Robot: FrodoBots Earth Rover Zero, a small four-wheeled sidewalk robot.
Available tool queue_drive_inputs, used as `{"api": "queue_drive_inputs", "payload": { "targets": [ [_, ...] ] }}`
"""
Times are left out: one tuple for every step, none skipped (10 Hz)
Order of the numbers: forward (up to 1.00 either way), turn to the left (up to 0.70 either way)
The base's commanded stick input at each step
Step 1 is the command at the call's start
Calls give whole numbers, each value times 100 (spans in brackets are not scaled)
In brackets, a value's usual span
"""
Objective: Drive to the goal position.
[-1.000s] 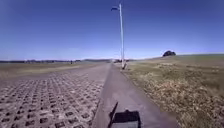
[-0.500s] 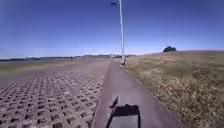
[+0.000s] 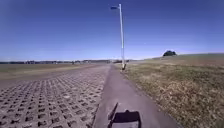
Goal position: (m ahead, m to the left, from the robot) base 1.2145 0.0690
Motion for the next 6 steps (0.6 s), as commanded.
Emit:
{"api": "queue_drive_inputs", "payload": {
  "targets": [
    [85, 0],
    [85, 0],
    [85, 0],
    [85, 0],
    [85, 0],
    [85, 0]
  ]
}}
